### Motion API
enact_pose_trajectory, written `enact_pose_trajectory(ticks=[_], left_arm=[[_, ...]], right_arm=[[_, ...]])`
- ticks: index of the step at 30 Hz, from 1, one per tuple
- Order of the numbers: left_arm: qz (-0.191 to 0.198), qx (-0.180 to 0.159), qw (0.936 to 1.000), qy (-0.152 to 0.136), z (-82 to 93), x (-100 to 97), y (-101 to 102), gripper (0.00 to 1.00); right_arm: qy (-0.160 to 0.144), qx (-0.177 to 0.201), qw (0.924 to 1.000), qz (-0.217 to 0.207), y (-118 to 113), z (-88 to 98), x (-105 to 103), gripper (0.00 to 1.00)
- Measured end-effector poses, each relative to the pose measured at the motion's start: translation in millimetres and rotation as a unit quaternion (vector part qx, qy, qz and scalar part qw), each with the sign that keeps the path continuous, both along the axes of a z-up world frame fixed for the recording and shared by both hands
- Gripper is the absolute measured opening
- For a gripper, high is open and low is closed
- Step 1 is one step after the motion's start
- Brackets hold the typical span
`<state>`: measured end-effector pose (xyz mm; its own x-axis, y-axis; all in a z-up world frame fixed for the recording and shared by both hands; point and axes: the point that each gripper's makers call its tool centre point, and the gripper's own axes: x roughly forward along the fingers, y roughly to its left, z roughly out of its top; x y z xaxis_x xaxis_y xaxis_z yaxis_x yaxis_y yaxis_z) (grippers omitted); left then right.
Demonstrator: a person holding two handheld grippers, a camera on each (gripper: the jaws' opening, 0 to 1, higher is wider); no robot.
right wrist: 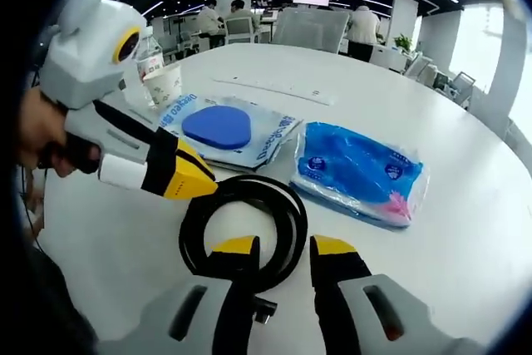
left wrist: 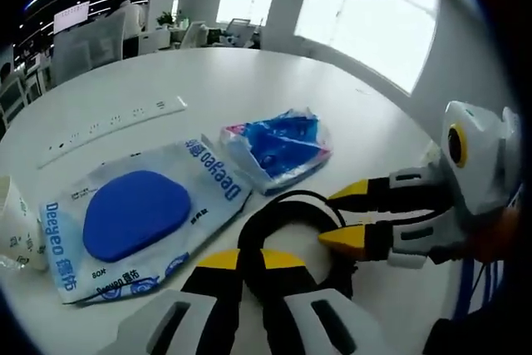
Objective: Arrange the tabletop items into an orderly group along one side of the table until the central work area is clear of visible clutter.
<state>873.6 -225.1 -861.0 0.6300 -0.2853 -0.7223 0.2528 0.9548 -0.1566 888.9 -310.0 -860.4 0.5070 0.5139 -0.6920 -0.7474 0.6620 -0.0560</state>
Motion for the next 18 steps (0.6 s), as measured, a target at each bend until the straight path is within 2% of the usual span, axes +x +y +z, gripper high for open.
enact_pose_trajectory(ticks=[9, 13, 18], left_arm=[[0.017, -0.016, 0.9991, -0.036, 17.7, -16.3, 6.6, 0.17], [0.021, -0.019, 0.9985, -0.047, 27.3, -25.8, 10.8, 0.22], [0.028, -0.013, 0.9958, -0.086, 49.2, -39.8, 26.0, 0.28]], right_arm=[[-0.020, 0.026, 0.9994, 0.009, 4.0, 23.5, -8.4, 0.31], [-0.036, 0.036, 0.9984, 0.025, 6.7, 36.3, -15.7, 0.34], [-0.043, 0.054, 0.9969, 0.039, 9.8, 48.9, -27.7, 0.43]])
